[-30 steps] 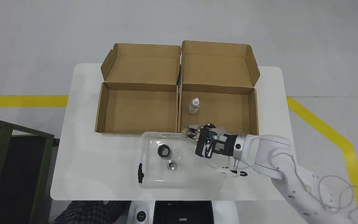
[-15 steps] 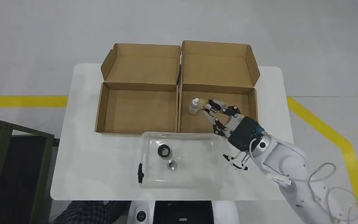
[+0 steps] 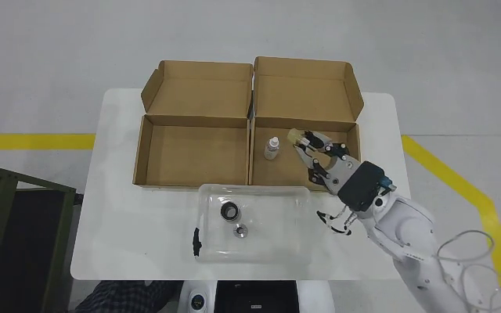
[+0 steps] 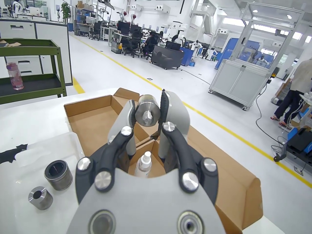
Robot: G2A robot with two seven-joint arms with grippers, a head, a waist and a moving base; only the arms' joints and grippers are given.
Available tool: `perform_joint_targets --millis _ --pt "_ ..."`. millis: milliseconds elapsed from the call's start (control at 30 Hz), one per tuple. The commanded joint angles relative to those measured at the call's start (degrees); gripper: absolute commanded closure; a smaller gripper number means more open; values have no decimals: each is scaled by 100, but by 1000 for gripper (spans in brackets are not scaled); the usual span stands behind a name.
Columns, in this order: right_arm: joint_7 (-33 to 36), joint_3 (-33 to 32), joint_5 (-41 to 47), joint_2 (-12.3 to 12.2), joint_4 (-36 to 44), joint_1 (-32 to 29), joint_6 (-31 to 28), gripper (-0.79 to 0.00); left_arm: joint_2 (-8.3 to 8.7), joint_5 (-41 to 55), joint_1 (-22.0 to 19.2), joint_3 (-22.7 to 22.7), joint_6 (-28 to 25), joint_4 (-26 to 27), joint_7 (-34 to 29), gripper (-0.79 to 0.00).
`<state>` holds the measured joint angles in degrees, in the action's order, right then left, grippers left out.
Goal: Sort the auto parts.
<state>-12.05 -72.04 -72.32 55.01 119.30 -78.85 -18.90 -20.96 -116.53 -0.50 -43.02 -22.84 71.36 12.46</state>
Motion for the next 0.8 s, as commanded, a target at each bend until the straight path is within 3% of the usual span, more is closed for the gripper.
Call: perform_joint_targets --millis 0,200,333,767 --pt "-2 -32 6 7 -4 -9 -27 0 0 0 0 0 0 0 0 -785" --pt "1 -86 30 31 -47 -21 -157 0 0 0 0 0 0 0 0 -785" --pt "348 -72 -12 26 -147 75 -604 0 0 0 0 0 0 0 0 -785" --pt "2533 -78 1014 -5 -1153 849 -2141 0 0 0 0 0 0 0 0 -785"
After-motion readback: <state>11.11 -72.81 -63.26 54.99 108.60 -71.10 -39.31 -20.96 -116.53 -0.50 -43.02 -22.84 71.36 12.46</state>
